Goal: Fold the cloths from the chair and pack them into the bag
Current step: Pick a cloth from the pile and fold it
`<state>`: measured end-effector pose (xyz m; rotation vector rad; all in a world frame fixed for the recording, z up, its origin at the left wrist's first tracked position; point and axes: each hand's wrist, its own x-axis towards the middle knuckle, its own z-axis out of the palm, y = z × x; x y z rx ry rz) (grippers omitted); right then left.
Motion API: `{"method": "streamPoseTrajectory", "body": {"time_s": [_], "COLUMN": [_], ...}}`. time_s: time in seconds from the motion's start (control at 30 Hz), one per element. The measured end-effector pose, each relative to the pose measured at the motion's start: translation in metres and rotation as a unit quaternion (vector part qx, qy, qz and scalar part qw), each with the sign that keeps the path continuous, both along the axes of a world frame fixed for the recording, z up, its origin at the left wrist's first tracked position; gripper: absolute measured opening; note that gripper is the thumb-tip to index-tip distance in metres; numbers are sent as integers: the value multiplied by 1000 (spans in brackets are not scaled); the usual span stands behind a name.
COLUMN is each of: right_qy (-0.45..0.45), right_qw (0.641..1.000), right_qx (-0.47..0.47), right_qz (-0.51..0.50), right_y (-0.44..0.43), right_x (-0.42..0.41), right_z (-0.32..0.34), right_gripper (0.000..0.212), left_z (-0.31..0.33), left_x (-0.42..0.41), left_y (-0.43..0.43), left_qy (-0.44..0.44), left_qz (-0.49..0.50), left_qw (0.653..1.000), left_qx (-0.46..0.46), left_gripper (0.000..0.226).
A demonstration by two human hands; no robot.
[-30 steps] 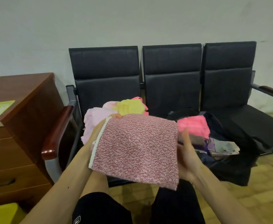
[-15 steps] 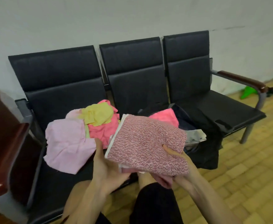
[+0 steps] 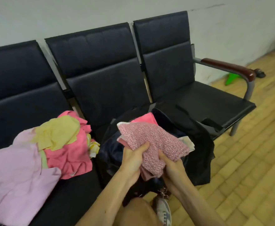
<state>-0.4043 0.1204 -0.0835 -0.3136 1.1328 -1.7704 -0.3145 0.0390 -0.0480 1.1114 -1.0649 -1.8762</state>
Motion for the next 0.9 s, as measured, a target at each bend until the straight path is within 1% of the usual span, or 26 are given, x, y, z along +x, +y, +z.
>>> {"method": "streamPoseTrajectory", "body": {"time_s": [0.07,0.13,0.2,0.23,0.33,0.4,0.43,0.47,0.5,0.57,0.6,0.67,0.73,0.8,0.9], "right_qy": [38,59,81,112,189,244,285,328,366,401,419,455,457,441,449], "right_qw": [998,992,979,968,915,864,840,825,823,841,840,829,835,846,836], "right_qx": [39,97,148,171,238,290,315,334,343,339,332,319,297,287,294], "right_qz": [15,58,114,145,264,332,338,317,268,131,94,72,76,90,113], "right_y": [-26,-52,-78,-90,-125,-144,-152,-161,-167,-177,-181,-186,-190,-194,-195], "right_x": [-36,-72,-108,-125,-176,-208,-223,-242,-257,-287,-297,-303,-299,-292,-285], "right_z": [-7,-11,-17,-20,-40,-51,-51,-54,-52,-50,-49,-52,-59,-64,-68], "right_gripper": [37,31,38,41,56,71,77,79,77,76,79,87,88,89,106], "left_z": [-11,-19,-27,-30,-52,-69,-77,-89,-98,-120,-128,-139,-141,-135,-121], "left_x": [-31,-59,-87,-98,-128,-139,-141,-144,-143,-140,-136,-131,-131,-136,-159], "left_y": [-34,-67,-97,-109,-149,-170,-178,-187,-193,-201,-203,-205,-207,-208,-206], "left_qy": [-35,-46,-36,-34,-30,-33,-41,-48,-61,-101,-123,-148,-152,-156,-134], "left_qz": [-7,-8,-20,-26,-49,-53,-50,-48,-44,-49,-51,-47,-52,-76,-119], "left_qw": [999,999,999,999,998,998,998,998,997,994,991,988,987,985,983], "left_qx": [-9,-12,-18,-23,-25,-4,8,17,20,5,-1,9,29,11,-34], "left_gripper": [28,21,22,23,25,25,25,25,25,26,26,24,19,19,28]}}
